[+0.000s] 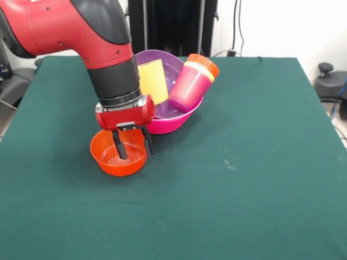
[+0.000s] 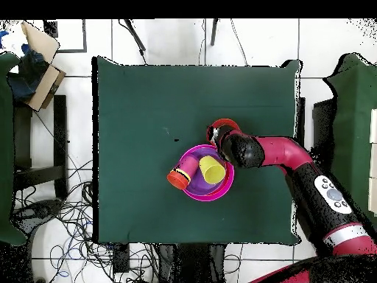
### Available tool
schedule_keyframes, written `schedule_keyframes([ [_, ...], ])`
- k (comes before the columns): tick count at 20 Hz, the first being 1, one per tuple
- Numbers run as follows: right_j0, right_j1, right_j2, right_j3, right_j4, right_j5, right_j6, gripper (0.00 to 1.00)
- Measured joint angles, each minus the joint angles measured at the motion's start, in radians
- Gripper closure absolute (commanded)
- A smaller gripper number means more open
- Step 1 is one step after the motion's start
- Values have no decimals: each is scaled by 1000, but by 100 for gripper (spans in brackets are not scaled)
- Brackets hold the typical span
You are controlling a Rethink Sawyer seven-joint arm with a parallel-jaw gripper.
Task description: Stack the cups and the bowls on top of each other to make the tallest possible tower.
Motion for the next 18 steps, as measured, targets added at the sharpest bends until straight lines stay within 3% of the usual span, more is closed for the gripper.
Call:
schedule_keyframes([
  [11, 80, 12, -66, 0, -64, -40, 0, 0],
  [18, 87, 13, -77, 0, -64, -70, 0, 0],
])
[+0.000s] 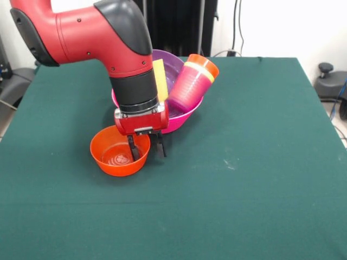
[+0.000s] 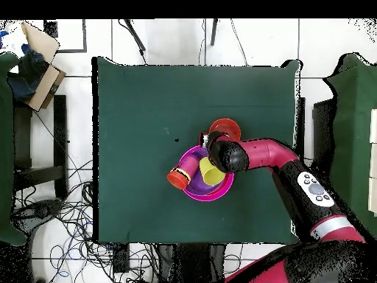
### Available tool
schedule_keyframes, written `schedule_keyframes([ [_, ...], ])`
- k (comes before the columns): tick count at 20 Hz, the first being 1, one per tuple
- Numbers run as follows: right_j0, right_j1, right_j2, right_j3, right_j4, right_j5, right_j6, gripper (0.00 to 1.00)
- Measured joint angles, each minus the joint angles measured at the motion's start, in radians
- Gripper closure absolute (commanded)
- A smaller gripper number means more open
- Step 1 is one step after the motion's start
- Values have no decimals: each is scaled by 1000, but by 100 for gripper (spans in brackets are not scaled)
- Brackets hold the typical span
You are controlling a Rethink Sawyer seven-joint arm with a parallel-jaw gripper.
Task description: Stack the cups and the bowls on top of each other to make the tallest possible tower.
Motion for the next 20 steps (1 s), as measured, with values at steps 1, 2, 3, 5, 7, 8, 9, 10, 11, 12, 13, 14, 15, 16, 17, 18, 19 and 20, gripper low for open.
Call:
schedule_keyframes([
  [1, 0, 0, 0, 0, 0, 0, 0, 0],
  [2, -1, 2, -1, -1, 0, -1, 0, 100],
  [3, -1, 2, -1, -1, 0, -2, 0, 100],
  [5, -1, 3, -1, -2, 0, -3, 0, 100],
  [7, -1, -2, -2, -1, 0, -8, 0, 100],
  [8, -1, -3, -2, -1, 0, -9, 0, 100],
  [9, -1, -4, -2, -1, 0, -10, 0, 100],
  [10, 0, -4, -2, -1, 0, -10, 0, 100],
  [11, 0, -4, -3, -1, 0, -10, 0, 100],
  [12, 1, -4, -4, -1, 0, -10, 0, 100],
  [13, 1, -4, -4, -1, 0, -10, 0, 100],
  [14, 1, -4, -4, -1, 0, -10, 0, 100],
  [15, 1, -4, -4, -1, 0, -10, 0, 100],
  [16, 1, -5, -4, -1, 0, -10, 0, 100],
  [17, 1, -6, -4, -1, 0, -10, 0, 100],
  [18, 1, -8, -4, 0, 0, -10, 0, 100],
  [19, 1, -11, -4, 2, 0, -10, 0, 100],
  [20, 1, -17, -4, 5, 1, -10, 0, 100],
])
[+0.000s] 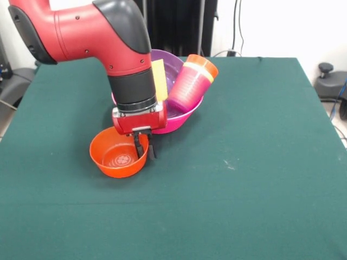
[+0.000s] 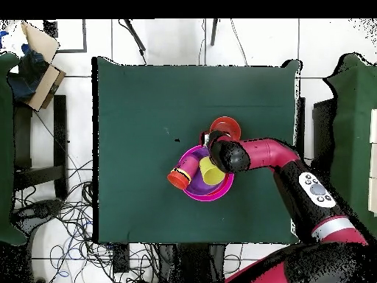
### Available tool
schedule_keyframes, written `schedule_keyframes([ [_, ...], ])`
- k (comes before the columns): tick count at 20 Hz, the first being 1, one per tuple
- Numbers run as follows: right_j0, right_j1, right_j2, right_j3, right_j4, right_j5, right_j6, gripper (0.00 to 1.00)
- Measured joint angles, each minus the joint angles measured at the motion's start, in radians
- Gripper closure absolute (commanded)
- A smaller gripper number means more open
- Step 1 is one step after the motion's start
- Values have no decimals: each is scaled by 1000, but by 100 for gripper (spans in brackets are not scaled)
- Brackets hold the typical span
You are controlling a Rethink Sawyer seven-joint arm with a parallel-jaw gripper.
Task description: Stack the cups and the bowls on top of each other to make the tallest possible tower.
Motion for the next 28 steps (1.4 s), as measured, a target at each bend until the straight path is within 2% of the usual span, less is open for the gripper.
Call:
schedule_keyframes([
  [5, -9, -54, 0, 34, 18, 2, 0, 100],
  [12, -40, -205, 6, 109, 109, 62, 0, 100],
  [22, -41, -371, 15, 177, 200, 113, 0, 100],
  [28, -40, -497, 15, 267, 260, 119, 0, 100],
])
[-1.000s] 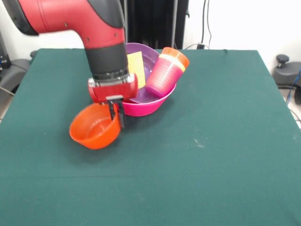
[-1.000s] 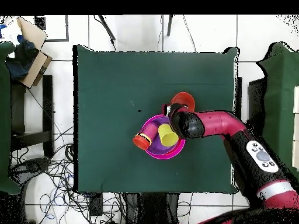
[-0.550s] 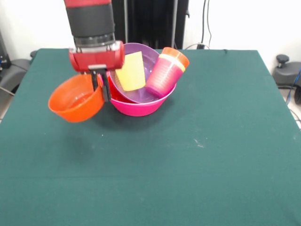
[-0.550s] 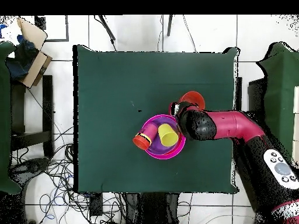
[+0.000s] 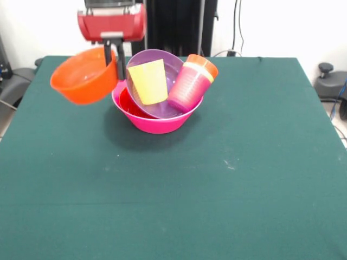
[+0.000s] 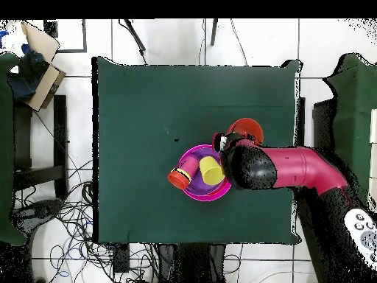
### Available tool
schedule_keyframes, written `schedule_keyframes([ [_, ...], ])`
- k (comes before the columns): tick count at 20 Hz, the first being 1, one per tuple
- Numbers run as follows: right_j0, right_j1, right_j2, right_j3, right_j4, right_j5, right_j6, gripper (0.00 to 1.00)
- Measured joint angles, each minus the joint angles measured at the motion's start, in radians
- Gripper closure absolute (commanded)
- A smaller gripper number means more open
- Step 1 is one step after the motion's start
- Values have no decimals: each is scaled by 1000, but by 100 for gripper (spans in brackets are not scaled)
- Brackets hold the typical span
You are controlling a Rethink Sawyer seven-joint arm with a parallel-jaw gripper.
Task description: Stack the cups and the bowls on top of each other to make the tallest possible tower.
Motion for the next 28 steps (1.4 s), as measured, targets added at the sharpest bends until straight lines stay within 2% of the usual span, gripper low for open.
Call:
schedule_keyframes([
  [11, 0, -249, 1, 210, 150, 0, 0, 100],
  [15, 4, -322, 1, 277, 177, 0, 0, 100],
  [24, 37, -415, -2, 397, 213, -41, 0, 100],
  [28, 92, -428, -34, 449, 214, -108, 0, 100],
])
